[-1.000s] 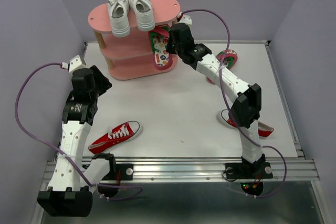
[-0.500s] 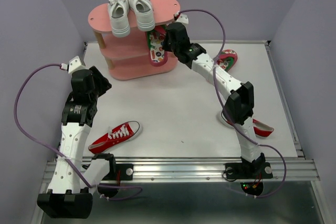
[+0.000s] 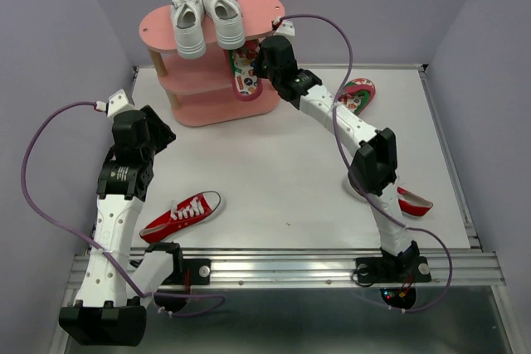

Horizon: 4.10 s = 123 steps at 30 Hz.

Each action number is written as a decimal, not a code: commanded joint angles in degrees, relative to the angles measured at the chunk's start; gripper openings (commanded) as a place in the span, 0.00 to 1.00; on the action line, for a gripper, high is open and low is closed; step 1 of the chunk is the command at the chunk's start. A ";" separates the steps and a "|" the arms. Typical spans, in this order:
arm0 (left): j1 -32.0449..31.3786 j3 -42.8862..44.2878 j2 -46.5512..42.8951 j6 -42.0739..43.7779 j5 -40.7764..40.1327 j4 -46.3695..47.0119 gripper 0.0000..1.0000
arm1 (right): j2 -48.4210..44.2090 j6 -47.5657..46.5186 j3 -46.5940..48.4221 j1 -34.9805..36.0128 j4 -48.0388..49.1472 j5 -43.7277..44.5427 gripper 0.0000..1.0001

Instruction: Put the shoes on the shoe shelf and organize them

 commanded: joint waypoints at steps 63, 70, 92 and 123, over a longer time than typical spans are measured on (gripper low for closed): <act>0.13 4.16 3.79 6.92 4.39 2.44 0.64 | -16.57 2.05 -40.84 -34.35 -2.71 -5.19 1.00; 0.13 4.08 3.09 6.31 4.30 1.47 0.64 | -11.46 2.93 -39.95 -34.88 6.06 -2.64 0.81; 0.04 3.73 3.53 6.40 5.09 1.38 0.64 | -38.95 -2.00 -63.65 -24.45 9.07 -16.17 0.01; -17.69 -7.52 -1.22 -11.17 1.94 0.58 0.71 | -49.84 6.70 -71.15 -6.65 2.92 -5.98 0.78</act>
